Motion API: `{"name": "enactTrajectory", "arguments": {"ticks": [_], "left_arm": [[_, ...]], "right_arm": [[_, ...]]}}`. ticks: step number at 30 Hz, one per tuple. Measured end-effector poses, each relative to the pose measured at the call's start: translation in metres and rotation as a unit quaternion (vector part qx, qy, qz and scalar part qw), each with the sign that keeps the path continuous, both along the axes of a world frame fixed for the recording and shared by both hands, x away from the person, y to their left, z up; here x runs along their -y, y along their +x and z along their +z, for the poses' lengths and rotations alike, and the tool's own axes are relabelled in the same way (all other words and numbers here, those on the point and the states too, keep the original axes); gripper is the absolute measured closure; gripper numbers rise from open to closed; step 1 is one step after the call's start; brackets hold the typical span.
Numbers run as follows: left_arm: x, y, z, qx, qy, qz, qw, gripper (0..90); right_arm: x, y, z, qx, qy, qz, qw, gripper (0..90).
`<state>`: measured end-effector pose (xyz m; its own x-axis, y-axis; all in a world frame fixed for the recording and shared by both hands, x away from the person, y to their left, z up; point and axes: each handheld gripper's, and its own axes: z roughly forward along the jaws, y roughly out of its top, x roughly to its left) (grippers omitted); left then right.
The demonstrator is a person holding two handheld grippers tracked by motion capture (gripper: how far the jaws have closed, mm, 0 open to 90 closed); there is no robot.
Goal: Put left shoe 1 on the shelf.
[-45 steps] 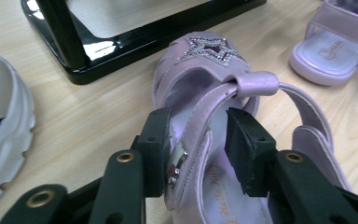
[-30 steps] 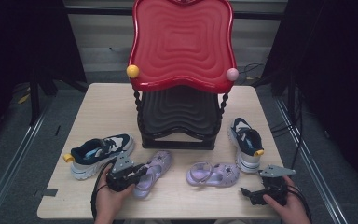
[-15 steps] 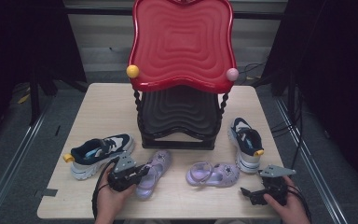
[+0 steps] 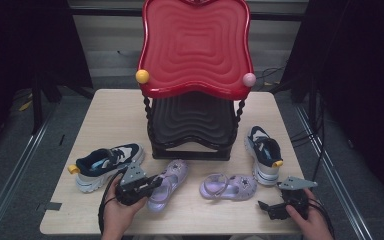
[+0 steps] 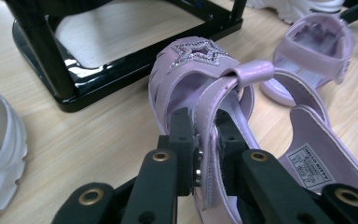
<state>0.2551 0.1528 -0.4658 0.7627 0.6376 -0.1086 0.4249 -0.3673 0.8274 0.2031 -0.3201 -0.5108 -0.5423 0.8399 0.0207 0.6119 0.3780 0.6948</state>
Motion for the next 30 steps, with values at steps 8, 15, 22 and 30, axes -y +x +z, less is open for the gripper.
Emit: {"name": "enactTrajectory", "arguments": {"ticks": [8, 15, 22, 30], "left_arm": [[0.000, -0.001, 0.006, 0.007, -0.004, -0.005, 1.0000, 81.0], [-0.002, -0.002, 0.015, 0.014, -0.015, -0.011, 0.9997, 81.1], [-0.002, 0.000, 0.018, 0.013, -0.017, -0.015, 0.9997, 81.1], [-0.003, 0.000, 0.024, 0.019, -0.026, -0.011, 0.9994, 81.2]], "right_arm": [[0.000, 0.000, 0.000, -0.001, 0.000, -0.001, 1.0000, 0.0], [0.000, 0.000, 0.000, -0.002, 0.000, -0.001, 1.0000, 0.0], [0.000, 0.000, 0.000, -0.001, 0.000, -0.001, 1.0000, 0.0], [0.000, 0.000, 0.000, -0.001, 0.000, -0.001, 1.0000, 0.0]]}}
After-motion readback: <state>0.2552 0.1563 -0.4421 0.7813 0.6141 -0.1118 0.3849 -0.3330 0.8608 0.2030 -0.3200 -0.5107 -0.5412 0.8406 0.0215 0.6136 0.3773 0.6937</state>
